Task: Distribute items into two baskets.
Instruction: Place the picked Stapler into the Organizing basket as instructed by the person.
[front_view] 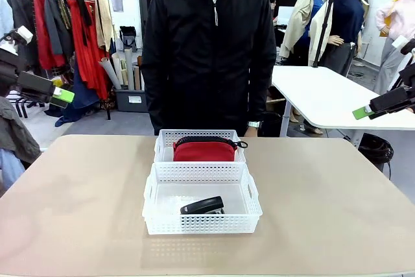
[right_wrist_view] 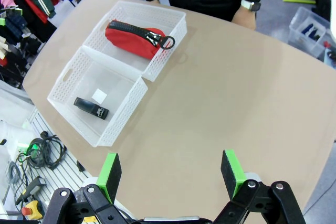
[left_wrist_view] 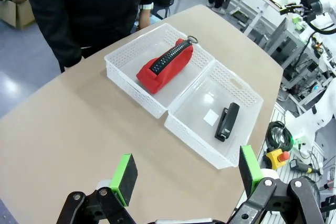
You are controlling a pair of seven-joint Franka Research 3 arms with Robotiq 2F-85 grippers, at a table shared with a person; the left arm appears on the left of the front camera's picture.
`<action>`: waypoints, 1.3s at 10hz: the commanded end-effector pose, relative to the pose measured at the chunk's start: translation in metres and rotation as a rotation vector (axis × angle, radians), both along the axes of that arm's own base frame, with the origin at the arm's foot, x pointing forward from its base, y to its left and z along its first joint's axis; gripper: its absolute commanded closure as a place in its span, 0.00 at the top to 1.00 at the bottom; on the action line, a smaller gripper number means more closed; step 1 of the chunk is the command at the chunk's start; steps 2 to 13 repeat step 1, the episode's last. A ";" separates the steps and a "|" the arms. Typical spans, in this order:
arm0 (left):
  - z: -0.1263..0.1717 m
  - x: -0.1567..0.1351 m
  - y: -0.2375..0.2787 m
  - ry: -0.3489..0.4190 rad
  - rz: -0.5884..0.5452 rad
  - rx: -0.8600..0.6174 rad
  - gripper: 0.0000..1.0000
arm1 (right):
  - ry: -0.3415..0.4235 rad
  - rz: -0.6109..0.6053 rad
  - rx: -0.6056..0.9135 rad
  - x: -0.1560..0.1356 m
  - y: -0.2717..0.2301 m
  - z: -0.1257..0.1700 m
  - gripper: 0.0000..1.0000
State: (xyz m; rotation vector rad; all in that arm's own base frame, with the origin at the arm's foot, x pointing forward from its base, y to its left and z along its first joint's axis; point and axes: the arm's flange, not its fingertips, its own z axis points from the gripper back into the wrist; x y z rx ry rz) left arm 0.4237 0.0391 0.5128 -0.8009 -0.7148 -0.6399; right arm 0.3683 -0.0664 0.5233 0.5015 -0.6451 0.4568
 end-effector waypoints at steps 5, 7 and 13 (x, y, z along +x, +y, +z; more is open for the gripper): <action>0.000 -0.004 -0.001 -0.004 -0.005 -0.003 1.00 | -0.003 0.001 0.002 0.000 0.000 0.001 1.00; 0.000 -0.004 -0.001 -0.004 -0.005 -0.003 1.00 | -0.003 0.001 0.002 0.000 0.000 0.001 1.00; 0.000 -0.004 -0.001 -0.004 -0.005 -0.003 1.00 | -0.003 0.001 0.002 0.000 0.000 0.001 1.00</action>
